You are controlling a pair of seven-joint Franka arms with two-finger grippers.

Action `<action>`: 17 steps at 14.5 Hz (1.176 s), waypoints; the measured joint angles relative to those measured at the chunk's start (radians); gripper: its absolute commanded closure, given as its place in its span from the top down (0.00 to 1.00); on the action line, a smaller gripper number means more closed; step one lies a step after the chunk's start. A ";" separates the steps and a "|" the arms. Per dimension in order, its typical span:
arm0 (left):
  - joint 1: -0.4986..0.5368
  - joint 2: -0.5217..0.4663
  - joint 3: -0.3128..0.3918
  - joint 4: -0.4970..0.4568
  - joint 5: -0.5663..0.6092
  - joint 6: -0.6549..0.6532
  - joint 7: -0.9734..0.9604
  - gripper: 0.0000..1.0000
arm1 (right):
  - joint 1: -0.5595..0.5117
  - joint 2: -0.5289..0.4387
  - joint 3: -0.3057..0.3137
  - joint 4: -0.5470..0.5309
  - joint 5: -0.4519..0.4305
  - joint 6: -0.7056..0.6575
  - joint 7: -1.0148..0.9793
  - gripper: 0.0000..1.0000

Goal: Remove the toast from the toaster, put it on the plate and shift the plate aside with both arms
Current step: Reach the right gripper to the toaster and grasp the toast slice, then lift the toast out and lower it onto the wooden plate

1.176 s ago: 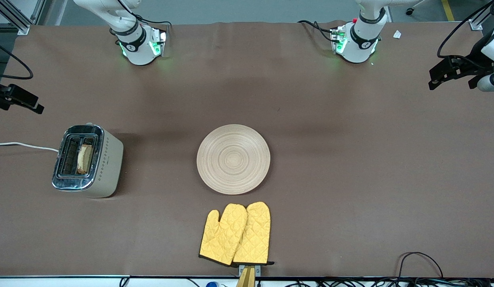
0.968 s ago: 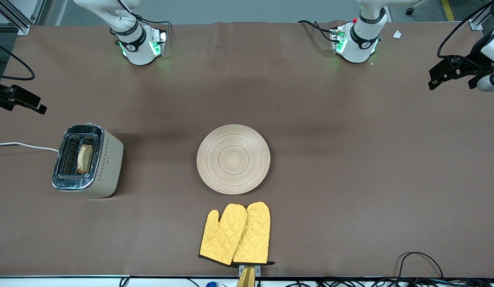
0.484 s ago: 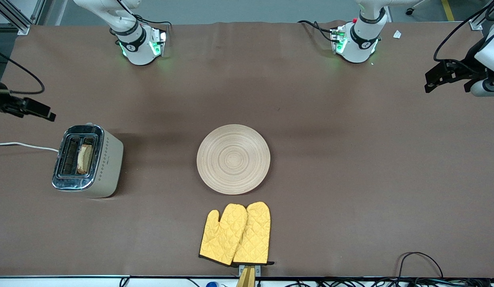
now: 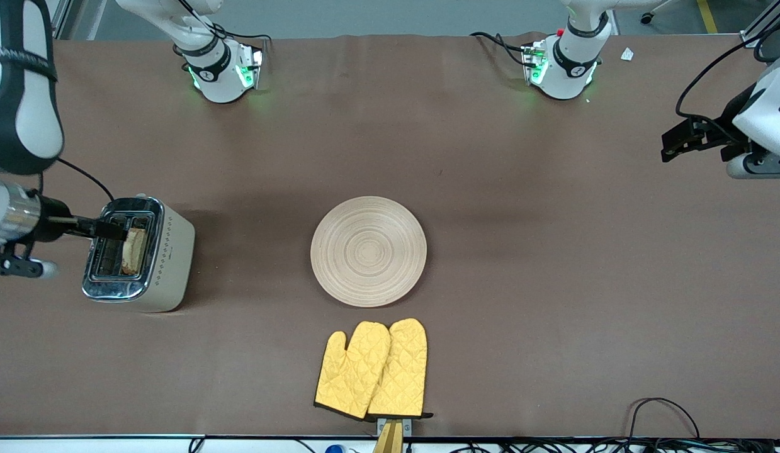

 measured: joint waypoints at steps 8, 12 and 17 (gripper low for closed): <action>0.000 0.001 -0.001 0.014 0.000 0.000 0.000 1.00 | 0.001 0.117 0.001 -0.001 -0.036 0.043 -0.001 0.11; 0.003 0.000 -0.001 0.021 0.000 0.000 0.000 1.00 | 0.003 0.116 0.003 0.008 -0.041 0.034 -0.020 0.01; 0.005 -0.005 -0.001 0.040 0.000 0.000 0.000 1.00 | 0.046 0.049 0.015 0.077 -0.041 -0.085 -0.037 0.01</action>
